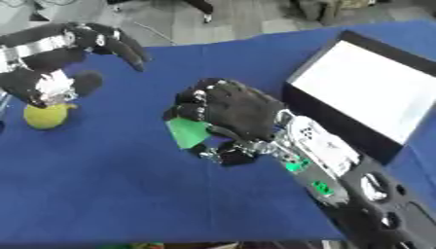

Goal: Pick up the objects with one hand, pass them to the other hand, and then place them into the box on the other side of the table.

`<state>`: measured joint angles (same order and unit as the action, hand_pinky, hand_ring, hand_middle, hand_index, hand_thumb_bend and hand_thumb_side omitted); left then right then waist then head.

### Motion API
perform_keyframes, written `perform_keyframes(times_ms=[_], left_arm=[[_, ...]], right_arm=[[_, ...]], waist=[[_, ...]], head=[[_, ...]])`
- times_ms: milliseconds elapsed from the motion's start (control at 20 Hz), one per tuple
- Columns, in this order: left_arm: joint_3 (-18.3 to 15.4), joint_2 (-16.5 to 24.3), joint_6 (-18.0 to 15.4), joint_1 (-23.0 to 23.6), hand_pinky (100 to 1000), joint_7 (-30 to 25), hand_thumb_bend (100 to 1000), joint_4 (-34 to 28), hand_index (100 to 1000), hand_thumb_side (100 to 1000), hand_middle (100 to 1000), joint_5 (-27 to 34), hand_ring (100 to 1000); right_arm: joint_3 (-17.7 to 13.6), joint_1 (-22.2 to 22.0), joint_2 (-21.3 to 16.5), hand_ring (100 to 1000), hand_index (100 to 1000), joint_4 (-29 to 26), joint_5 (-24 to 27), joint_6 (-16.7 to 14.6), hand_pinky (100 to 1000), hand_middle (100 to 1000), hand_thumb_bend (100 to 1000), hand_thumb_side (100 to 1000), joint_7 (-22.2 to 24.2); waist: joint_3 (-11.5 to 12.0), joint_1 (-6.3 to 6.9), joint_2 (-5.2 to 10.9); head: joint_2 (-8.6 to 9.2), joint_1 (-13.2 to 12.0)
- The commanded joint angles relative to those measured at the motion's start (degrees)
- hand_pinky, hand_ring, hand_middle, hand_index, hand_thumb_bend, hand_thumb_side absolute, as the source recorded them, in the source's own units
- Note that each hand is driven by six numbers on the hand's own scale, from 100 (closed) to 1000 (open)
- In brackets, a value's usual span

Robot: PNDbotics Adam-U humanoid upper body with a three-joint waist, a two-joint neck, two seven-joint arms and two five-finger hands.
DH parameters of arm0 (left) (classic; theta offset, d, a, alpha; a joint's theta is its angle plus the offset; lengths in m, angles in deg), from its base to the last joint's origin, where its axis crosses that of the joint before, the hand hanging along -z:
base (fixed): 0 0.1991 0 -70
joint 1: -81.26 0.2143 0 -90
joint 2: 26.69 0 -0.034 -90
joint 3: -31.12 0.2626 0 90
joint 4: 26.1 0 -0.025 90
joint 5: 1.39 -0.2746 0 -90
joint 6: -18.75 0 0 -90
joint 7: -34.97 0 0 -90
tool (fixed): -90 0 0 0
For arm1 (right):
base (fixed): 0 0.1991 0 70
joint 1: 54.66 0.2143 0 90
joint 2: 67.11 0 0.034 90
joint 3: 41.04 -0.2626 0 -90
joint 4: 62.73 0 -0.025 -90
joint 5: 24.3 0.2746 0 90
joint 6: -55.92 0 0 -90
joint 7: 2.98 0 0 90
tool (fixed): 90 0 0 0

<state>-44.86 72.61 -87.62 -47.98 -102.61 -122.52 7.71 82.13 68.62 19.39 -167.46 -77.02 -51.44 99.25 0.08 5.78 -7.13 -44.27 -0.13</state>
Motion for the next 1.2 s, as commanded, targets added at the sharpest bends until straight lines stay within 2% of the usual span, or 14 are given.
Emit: perform_keyframes(times_ms=[50,450,650,850,1100,1200], left_arm=[[-1.32,1.89,-3.29,-0.52,822,-2.94,100,-0.89,830,762,800,0.80,754],[-1.59,1.96,-3.28,-0.22,821,-2.89,100,-0.93,829,760,800,1.01,754],[-1.98,1.98,-3.26,0.25,819,-2.45,100,-1.04,827,751,797,1.23,751],[-2.98,2.12,-3.10,1.76,814,-0.91,100,-1.48,818,721,787,1.69,742],[-5.38,2.51,-2.60,5.25,806,2.96,100,-2.03,812,702,778,1.60,731],[-5.82,2.59,-2.48,6.08,805,4.00,100,-2.31,812,700,778,1.35,731]], right_arm=[[-1.05,0.68,-1.28,623,781,-0.26,-0.49,0.46,710,193,100,135,-0.09],[-1.87,0.22,-1.21,624,781,-0.27,-1.11,0.63,710,196,100,123,-0.59],[-4.61,0.00,-1.61,623,774,-0.43,-2.97,1.88,712,202,100,100,-1.79],[-9.51,0.04,-2.27,627,777,1.67,-5.44,5.52,710,203,100,100,-4.89],[-15.75,0.49,-2.61,641,795,11.25,-6.10,12.04,708,199,100,100,-11.26],[-16.69,0.77,-2.59,642,796,14.06,-6.02,12.96,708,199,100,100,-13.30]], waist=[[0.11,-0.25,0.67],[0.13,-0.25,0.61],[0.08,-0.22,0.65],[0.06,-0.14,0.69],[0.24,0.01,0.65],[0.27,0.03,0.64]], head=[[0.15,0.00],[0.15,-0.12],[0.15,-0.10],[0.15,0.40],[0.15,2.23],[0.15,2.55]])
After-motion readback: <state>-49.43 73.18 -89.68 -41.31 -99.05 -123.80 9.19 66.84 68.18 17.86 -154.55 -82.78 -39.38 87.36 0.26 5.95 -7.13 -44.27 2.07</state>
